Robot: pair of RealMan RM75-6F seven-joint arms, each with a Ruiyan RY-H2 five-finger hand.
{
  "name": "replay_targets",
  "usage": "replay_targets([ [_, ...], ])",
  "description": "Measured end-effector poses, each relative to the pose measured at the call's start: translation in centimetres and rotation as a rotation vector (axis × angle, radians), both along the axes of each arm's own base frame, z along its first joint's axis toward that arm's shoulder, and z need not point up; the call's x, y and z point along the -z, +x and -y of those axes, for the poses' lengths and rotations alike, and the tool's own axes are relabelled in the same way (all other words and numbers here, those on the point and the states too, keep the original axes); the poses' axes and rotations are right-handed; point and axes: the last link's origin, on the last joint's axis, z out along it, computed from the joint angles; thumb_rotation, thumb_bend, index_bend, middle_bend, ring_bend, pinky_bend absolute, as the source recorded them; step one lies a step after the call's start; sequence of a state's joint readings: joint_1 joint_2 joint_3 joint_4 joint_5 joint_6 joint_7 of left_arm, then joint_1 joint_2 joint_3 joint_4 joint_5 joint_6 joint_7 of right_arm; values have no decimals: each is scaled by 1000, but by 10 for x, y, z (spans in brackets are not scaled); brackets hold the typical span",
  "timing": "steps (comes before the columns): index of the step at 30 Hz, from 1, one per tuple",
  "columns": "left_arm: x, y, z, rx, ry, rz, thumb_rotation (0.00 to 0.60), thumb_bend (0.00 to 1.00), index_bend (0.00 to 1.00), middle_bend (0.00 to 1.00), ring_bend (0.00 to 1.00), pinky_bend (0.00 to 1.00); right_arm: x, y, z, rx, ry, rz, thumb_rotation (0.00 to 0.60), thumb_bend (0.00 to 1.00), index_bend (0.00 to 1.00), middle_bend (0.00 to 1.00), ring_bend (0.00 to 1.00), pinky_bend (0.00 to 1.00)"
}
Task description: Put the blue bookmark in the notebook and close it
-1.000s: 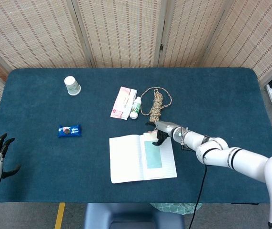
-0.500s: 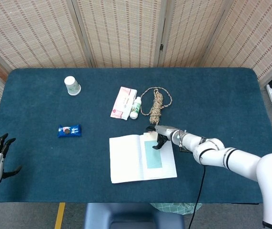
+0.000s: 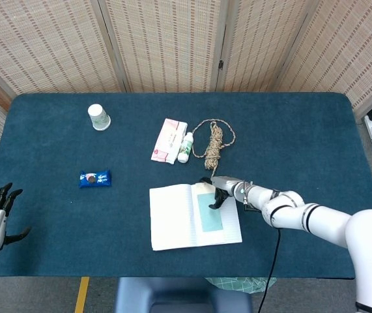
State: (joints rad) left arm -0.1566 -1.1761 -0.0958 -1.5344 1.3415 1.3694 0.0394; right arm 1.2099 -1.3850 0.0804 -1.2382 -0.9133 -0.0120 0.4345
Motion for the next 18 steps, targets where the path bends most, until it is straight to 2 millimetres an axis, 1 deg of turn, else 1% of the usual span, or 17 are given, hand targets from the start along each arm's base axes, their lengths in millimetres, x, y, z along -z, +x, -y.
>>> replay_targets([
  [13,1,0,0,-1,-2,-6,600,234,173,65,0,1,-7,-2,-4,-15,2,0,580,408,56,1000,1000,1000],
  [16,1,1,0,2,-1,-6,600,233,173,66,0,1,-10,-1,-3,-29,-22,12,578,406,33,1000,1000,1000],
  [18,1,1,0,7,0,-5,600,233,173,65,0,1,-13,-1,-1,-42,-54,29,577,399,14,970,995,1000],
])
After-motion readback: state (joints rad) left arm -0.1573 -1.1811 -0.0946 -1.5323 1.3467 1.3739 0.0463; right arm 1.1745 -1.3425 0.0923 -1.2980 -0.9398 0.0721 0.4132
